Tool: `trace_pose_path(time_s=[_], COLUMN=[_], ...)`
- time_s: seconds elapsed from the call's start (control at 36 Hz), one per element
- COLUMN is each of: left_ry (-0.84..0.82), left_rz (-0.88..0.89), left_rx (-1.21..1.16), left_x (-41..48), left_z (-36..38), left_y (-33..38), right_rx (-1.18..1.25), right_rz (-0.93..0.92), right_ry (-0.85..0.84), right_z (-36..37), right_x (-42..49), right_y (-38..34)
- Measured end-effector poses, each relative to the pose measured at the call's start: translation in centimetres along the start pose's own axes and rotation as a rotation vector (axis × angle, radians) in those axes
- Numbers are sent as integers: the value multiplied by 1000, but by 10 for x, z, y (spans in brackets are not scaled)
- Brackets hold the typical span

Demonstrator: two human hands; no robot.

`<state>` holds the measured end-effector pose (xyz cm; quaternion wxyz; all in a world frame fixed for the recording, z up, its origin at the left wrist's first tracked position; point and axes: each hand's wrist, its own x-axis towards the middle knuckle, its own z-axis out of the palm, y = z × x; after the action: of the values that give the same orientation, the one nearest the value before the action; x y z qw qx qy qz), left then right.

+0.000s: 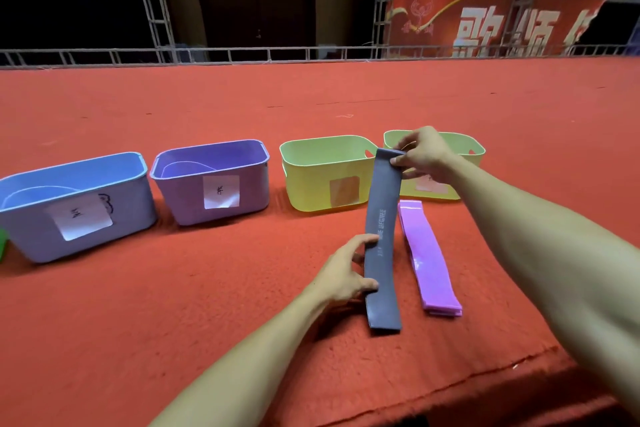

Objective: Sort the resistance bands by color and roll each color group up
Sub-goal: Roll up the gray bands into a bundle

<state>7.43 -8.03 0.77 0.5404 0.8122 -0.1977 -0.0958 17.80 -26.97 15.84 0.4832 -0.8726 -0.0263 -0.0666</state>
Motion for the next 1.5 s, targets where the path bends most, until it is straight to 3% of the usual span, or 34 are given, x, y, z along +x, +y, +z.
trace_pose_path(time_s=[0.28,0.64,0.83,0.94,1.14,1.5], left_ry=[-17,-18,25,40,-2,-45], left_rz=[75,-250,-313,-337,-370,-383], left_rx=[-21,-264,-372,-383,-185,-220], left_x=[-70,-169,-182,-177,-166,-173], left_z=[-47,-117,-124,-128,-133,-127], left_y=[14,-24,-49,-54,-61,-59], right_rx=[17,-1,-52,-84,-109,-51], right_rz=[-66,-56,-44,-48,-75,-91], right_ry=[-5,-112,-131,-108,-88,-173], right_z=[62,215,270,286,302,296], right_x=[-20,-34,-27,-19,-25,-34], right_y=[-46,-51,-32,-20,1,5])
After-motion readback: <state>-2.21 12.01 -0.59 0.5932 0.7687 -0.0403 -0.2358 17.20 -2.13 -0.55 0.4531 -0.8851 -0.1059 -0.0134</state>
